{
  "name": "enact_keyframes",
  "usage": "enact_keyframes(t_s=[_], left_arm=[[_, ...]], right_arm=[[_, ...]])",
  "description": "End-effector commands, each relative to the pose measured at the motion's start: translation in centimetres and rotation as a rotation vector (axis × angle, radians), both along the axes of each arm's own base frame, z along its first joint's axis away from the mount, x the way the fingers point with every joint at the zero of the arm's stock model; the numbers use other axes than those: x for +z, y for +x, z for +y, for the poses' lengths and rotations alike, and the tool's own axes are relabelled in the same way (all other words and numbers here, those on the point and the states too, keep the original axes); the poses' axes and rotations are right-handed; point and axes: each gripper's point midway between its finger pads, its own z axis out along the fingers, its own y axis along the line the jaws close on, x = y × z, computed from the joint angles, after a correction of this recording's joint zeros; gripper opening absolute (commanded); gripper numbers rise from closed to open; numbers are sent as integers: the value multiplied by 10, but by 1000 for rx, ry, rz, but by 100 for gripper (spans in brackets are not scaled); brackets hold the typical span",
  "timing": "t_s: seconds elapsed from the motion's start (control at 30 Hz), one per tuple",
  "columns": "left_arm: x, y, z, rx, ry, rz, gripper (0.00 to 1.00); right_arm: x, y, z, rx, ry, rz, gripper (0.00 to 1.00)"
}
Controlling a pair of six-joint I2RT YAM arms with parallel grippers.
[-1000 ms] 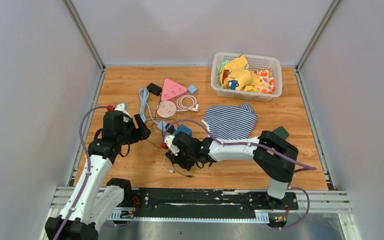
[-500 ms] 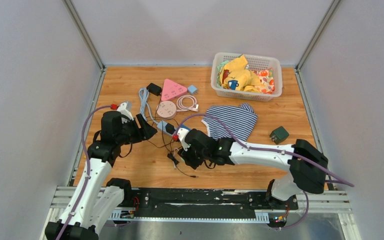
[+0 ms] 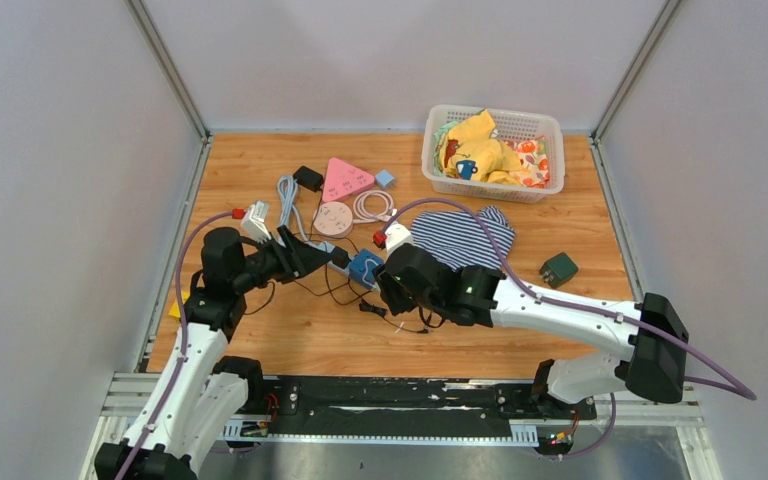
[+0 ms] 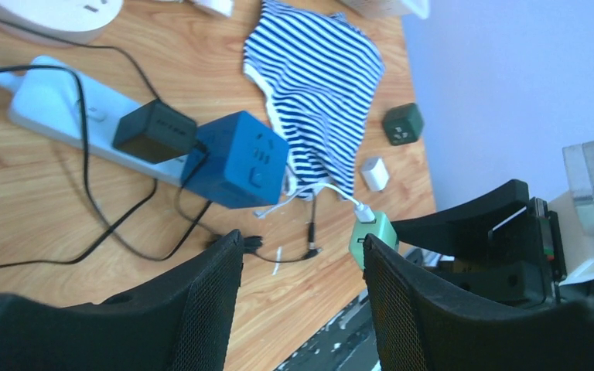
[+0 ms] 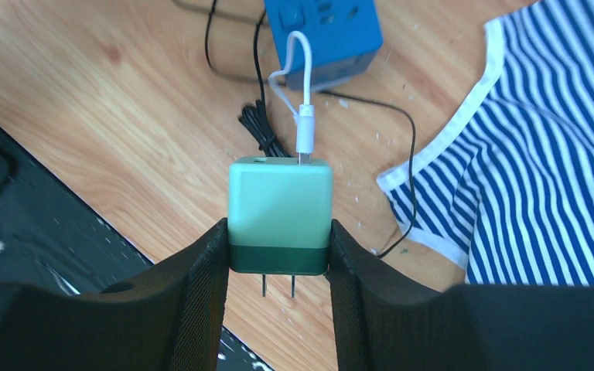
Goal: Insert the plug
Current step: Pick up the plug from the center of the board.
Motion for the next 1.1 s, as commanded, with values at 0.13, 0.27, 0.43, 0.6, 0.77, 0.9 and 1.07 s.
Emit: enact_keyframes(t_s=[0.13,0.27,0.43,0.6,0.77,0.9,1.07], left_arm=[[36,-7,-15,-77,-134,-84,60],[39,-9,-14,-83,-117,-123,59],[45,-10,-17,-81,-117,-145,59],[51,-13,-32,-102,-127,-133,60],[50,-14,-42,-113,-136,-101,60],[53,-13,-45,-113,-131,-109,59],[52,-12,-49,-117,-129,-97,56]], right_arm=[[56,25,11,-172,205,-104,13],[66,26,19,-169,297,-116,13],[85,25,40,-142,400,-100,13],[95,29,56,-133,441,-104,13],[98,30,65,-121,474,-105,13],[101,30,70,-108,495,-103,13],[103,28,76,-82,507,-100,13]])
